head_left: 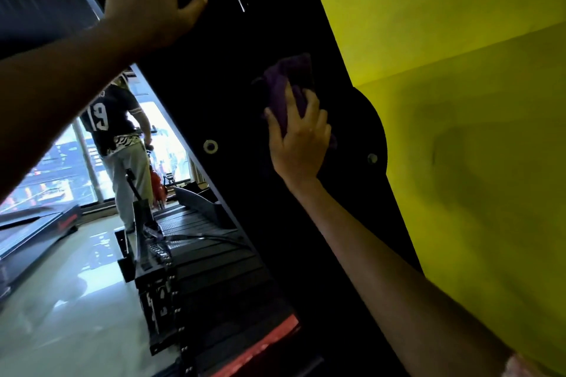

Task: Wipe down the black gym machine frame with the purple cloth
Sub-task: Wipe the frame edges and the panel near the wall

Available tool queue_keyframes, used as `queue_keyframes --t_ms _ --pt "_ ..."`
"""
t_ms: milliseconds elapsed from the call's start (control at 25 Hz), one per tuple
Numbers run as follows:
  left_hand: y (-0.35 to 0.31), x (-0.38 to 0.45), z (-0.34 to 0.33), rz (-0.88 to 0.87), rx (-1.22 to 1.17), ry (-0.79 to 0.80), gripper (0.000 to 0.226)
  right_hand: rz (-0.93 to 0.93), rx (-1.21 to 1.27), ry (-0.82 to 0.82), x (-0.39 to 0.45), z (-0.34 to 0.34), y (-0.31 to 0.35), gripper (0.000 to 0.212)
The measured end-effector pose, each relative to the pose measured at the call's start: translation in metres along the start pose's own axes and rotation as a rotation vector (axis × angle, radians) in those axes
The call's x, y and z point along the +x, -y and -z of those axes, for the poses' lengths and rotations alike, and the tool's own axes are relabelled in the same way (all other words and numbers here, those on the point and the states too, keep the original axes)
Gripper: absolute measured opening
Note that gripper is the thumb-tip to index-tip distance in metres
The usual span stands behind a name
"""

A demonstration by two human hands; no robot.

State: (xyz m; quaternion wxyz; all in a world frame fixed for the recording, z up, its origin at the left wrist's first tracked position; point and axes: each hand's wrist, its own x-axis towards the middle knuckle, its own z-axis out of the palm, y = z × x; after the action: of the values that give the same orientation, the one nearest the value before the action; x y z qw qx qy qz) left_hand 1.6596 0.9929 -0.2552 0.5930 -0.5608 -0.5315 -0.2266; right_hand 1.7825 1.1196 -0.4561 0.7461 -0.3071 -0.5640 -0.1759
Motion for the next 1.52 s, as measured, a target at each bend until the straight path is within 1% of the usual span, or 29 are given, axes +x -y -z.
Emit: queue_keyframes --t_ms 40,80,160,200,240,280,320,400,480,520,560,600,680,720,760,840,920,960,1000,1040,1080,1160,1200,1240,1280,1360,1400,1440,1520 --pt "-0.008 -0.004 -0.002 0.006 -0.023 0.000 0.068 0.021 0.033 0.021 -0.002 0.003 -0.003 0.049" --pt "-0.018 -0.009 -0.008 -0.022 -0.039 0.000 0.070 0.191 0.053 0.056 0.000 0.006 -0.015 0.049" --pt "-0.040 -0.022 -0.022 -0.145 -0.038 0.042 0.075 0.657 0.050 0.128 0.015 0.009 -0.054 0.048" --pt "-0.048 -0.029 -0.030 -0.202 -0.011 0.060 0.076 0.810 0.037 0.170 0.026 0.010 -0.075 0.048" --pt "-0.052 -0.036 -0.035 -0.233 0.025 0.055 0.076 0.858 0.016 0.188 0.035 0.009 -0.093 0.048" --pt "-0.053 -0.041 -0.038 -0.238 0.052 0.036 0.075 0.798 -0.008 0.164 0.041 0.007 -0.106 0.048" --pt "-0.052 -0.042 -0.040 -0.232 0.060 0.019 0.074 0.654 -0.020 0.122 0.044 0.006 -0.113 0.047" --pt "-0.050 -0.042 -0.038 -0.228 0.052 0.021 0.072 0.190 0.009 0.037 0.041 0.005 -0.103 0.051" --pt "-0.051 -0.040 -0.037 -0.240 0.050 0.026 0.070 -0.332 0.020 0.036 0.032 0.004 -0.075 0.056" --pt "-0.054 -0.042 -0.036 -0.239 0.035 0.037 0.069 -0.497 0.043 0.067 0.027 0.005 -0.061 0.056" --pt "-0.060 -0.049 -0.037 -0.227 0.002 0.047 0.068 -0.526 0.067 0.077 0.023 0.009 -0.052 0.056" --pt "-0.067 -0.060 -0.040 -0.215 -0.022 0.056 0.067 -0.398 0.092 0.068 0.018 0.011 -0.052 0.056" --pt "-0.082 -0.088 -0.053 -0.257 0.040 0.013 0.064 0.054 0.111 0.079 0.014 0.012 -0.081 0.055" --pt "-0.087 -0.100 -0.058 -0.285 0.085 -0.011 0.062 0.217 0.100 0.112 0.022 0.012 -0.101 0.054" --pt "-0.089 -0.108 -0.061 -0.287 0.101 -0.032 0.061 0.297 0.077 0.128 0.029 0.011 -0.118 0.053" --pt "-0.088 -0.110 -0.062 -0.262 0.065 -0.091 0.057 0.217 0.036 0.093 0.034 0.009 -0.128 0.055" --pt "-0.089 -0.108 -0.056 -0.288 0.019 -0.151 0.052 -0.119 0.029 0.046 0.032 0.009 -0.104 0.059" --pt "-0.089 -0.109 -0.055 -0.323 0.009 -0.170 0.049 -0.332 0.031 0.060 0.029 0.006 -0.086 0.060" --pt "-0.090 -0.111 -0.054 -0.351 0.009 -0.175 0.047 -0.469 0.039 0.084 0.027 0.005 -0.066 0.061" --pt "-0.091 -0.112 -0.054 -0.359 0.018 -0.168 0.046 -0.449 0.033 0.077 0.026 0.006 -0.049 0.061" --pt "-0.091 -0.113 -0.054 -0.349 0.031 -0.155 0.046 -0.277 0.039 0.058 0.025 0.007 -0.040 0.060" --pt "-0.091 -0.111 -0.054 -0.303 0.055 -0.143 0.047 0.214 0.041 0.083 0.032 0.006 -0.047 0.056" --pt "-0.091 -0.110 -0.055 -0.284 0.056 -0.149 0.047 0.365 0.033 0.102 0.045 0.004 -0.059 0.053" --pt "-0.092 -0.110 -0.055 -0.272 0.048 -0.157 0.047 0.382 0.052 0.122 0.062 0.004 -0.068 0.053" --pt "-0.092 -0.111 -0.056 -0.266 0.035 -0.165 0.047 0.256 0.086 0.119 0.080 0.002 -0.073 0.054" --pt "-0.091 -0.111 -0.056 -0.264 0.016 -0.176 0.049 -0.241 0.123 0.099 0.108 -0.005 -0.061 0.057" --pt "-0.091 -0.111 -0.056 -0.257 0.011 -0.177 0.049 -0.386 0.077 0.116 0.113 -0.007 -0.046 0.057" --pt "-0.091 -0.111 -0.056 -0.241 0.005 -0.175 0.050 -0.361 0.000 0.120 0.112 -0.009 -0.031 0.057" --pt "-0.092 -0.111 -0.055 -0.195 -0.027 -0.187 0.051 0.017 0.006 0.072 0.103 -0.006 -0.017 0.057"
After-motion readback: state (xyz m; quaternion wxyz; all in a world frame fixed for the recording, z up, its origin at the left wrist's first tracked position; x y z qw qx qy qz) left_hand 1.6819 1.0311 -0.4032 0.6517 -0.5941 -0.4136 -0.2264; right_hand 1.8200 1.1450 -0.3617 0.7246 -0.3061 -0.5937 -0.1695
